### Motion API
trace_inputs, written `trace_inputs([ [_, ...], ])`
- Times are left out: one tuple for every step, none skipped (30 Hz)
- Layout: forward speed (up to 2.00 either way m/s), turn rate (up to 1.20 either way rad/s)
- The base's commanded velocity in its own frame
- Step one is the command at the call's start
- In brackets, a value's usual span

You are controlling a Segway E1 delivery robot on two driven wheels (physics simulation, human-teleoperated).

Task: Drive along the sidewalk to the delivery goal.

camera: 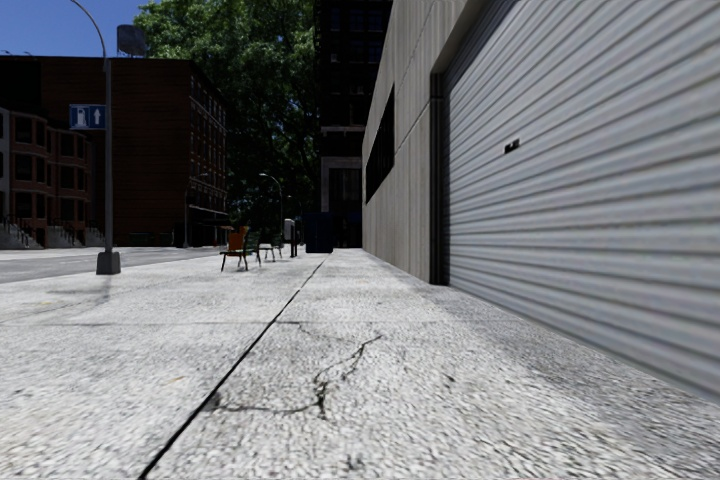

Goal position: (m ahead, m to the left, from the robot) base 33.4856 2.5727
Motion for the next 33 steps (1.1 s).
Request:
trace_inputs([
  [2.00,0.09],
  [2.00,0.09],
  [2.00,0.09],
  [2.00,0.13],
  [2.00,0.14],
  [2.00,0.15],
  [2.00,0.15],
  [2.00,0.15],
  [2.00,0.15],
  [2.00,0.15],
  [2.00,0.15],
  [2.00,0.15],
  [2.00,0.15],
  [2.00,0.15],
  [2.00,0.15],
  [2.00,0.15],
  [2.00,0.15],
  [2.00,0.15],
  [2.00,0.17],
  [2.00,0.18],
  [2.00,0.18],
  [2.00,0.20],
  [2.00,0.21],
  [2.00,0.21],
  [2.00,0.21],
  [2.00,0.22],
  [2.00,0.22],
  [2.00,0.23],
  [2.00,0.23],
  [2.00,0.23],
  [2.00,0.23],
  [2.00,0.23],
  [2.00,0.22],
])
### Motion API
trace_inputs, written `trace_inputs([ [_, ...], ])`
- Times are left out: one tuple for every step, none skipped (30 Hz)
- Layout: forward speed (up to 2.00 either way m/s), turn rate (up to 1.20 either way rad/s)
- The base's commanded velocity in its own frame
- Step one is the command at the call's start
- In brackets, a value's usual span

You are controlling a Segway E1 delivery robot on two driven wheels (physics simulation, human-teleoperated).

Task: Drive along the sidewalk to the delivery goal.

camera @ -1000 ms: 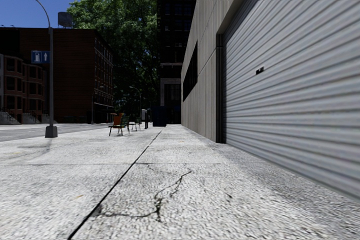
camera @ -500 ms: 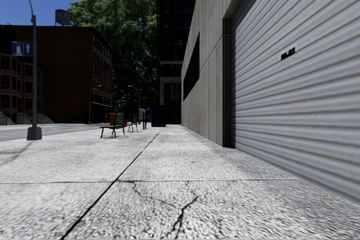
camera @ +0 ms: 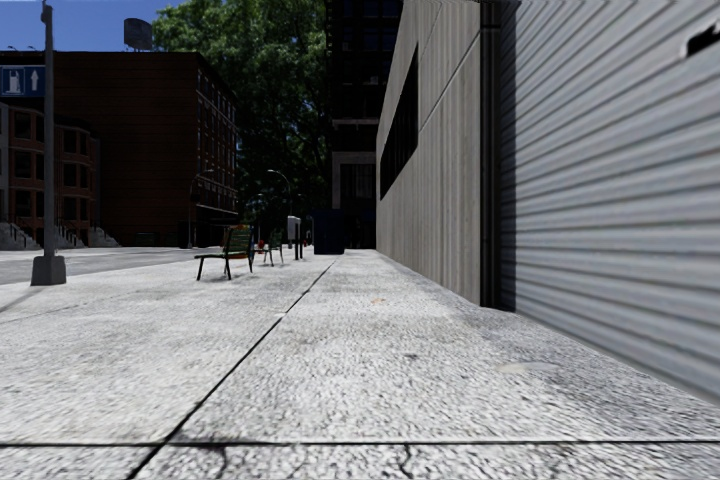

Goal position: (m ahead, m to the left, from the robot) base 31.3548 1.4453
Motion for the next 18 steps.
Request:
trace_inputs([
  [2.00,0.00],
  [2.00,0.00],
  [2.00,0.00],
  [2.00,0.00],
  [2.00,0.00],
  [2.00,0.00],
  [2.00,0.00],
  [2.00,0.00],
  [2.00,0.00],
  [2.00,0.00],
  [2.00,0.00],
  [2.00,0.00],
  [2.00,0.00],
  [2.00,0.00],
  [2.00,0.00],
  [2.00,0.00],
  [2.00,0.00],
  [2.00,0.00],
])
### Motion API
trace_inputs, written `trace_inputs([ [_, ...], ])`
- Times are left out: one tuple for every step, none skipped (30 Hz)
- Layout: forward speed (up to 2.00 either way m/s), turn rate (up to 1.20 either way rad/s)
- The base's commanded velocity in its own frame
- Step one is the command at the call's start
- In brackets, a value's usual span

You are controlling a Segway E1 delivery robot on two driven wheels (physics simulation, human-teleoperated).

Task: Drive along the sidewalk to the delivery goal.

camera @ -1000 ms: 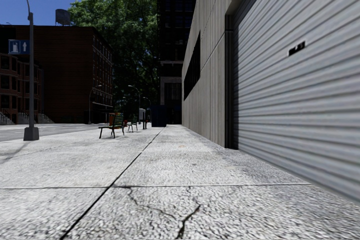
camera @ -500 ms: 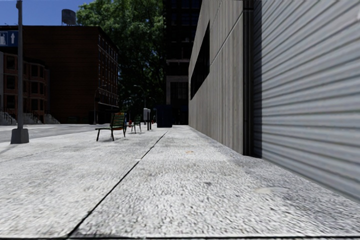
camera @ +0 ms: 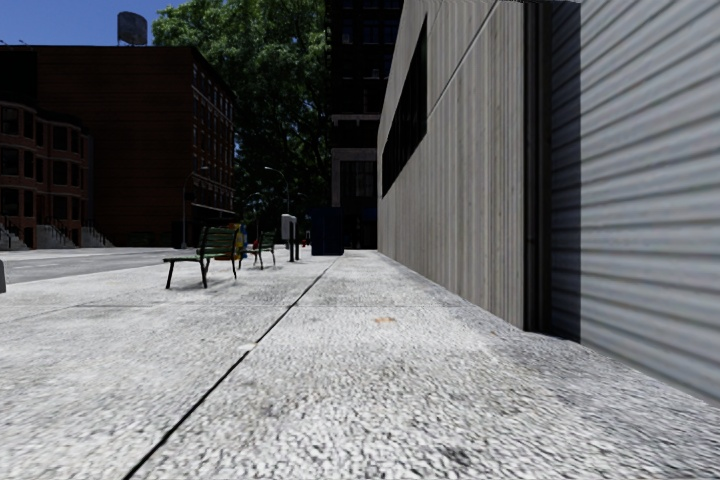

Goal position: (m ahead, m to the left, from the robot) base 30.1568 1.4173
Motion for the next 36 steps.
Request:
trace_inputs([
  [2.00,0.00],
  [2.00,0.00],
  [2.00,0.00],
  [2.00,0.00],
  [2.00,0.00],
  [2.00,0.00],
  [2.00,0.00],
  [2.00,0.00],
  [2.00,0.00],
  [2.00,0.00],
  [2.00,0.00],
  [2.00,0.00],
  [2.00,0.00],
  [2.00,0.00],
  [2.00,0.00],
  [2.00,0.00],
  [2.00,0.00],
  [2.00,0.00],
  [2.00,0.00],
  [2.00,0.00],
  [2.00,0.00],
  [2.00,0.00],
  [2.00,0.00],
  [2.00,0.00],
  [2.00,0.00],
  [2.00,0.00],
  [2.00,0.00],
  [2.00,0.00],
  [2.00,0.00],
  [2.00,0.00],
  [2.00,0.00],
  [2.00,0.00],
  [2.00,0.00],
  [2.00,0.00],
  [2.00,0.00],
  [2.00,0.00],
])
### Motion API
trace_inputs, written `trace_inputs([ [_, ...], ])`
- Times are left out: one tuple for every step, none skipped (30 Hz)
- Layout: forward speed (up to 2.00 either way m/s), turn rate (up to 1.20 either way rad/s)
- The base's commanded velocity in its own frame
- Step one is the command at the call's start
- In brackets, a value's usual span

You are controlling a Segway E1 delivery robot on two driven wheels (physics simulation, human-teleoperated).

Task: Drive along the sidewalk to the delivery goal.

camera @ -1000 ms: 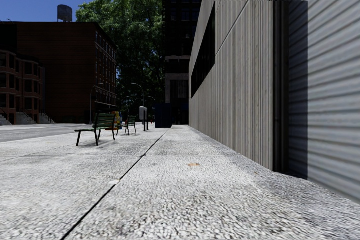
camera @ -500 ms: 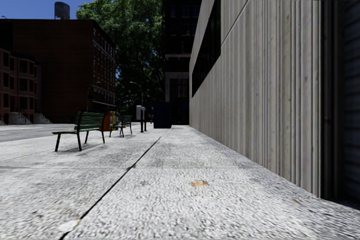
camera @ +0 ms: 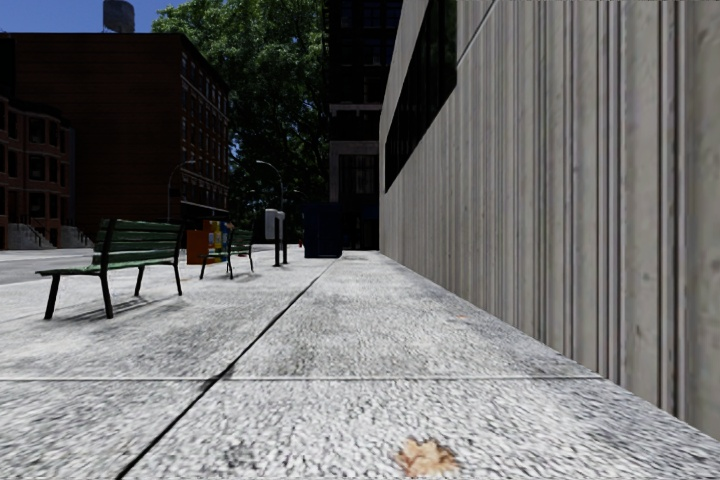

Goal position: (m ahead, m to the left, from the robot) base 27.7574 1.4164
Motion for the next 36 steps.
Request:
trace_inputs([
  [2.00,0.00],
  [2.00,0.00],
  [2.00,0.00],
  [2.00,0.00],
  [2.00,0.00],
  [2.00,0.00],
  [2.00,0.00],
  [2.00,0.00],
  [2.00,0.00],
  [2.00,0.00],
  [2.00,0.00],
  [2.00,0.00],
  [2.00,0.00],
  [2.00,0.00],
  [2.00,0.00],
  [2.00,0.00],
  [2.00,0.00],
  [2.00,0.00],
  [2.00,0.00],
  [2.00,0.00],
  [2.00,0.00],
  [2.00,0.00],
  [2.00,0.00],
  [2.00,0.00],
  [2.00,0.00],
  [2.00,0.00],
  [2.00,0.00],
  [2.00,0.00],
  [2.00,0.00],
  [2.00,0.00],
  [2.00,0.00],
  [2.00,0.00],
  [2.00,0.00],
  [2.00,0.00],
  [2.00,0.00],
  [2.00,0.00],
])
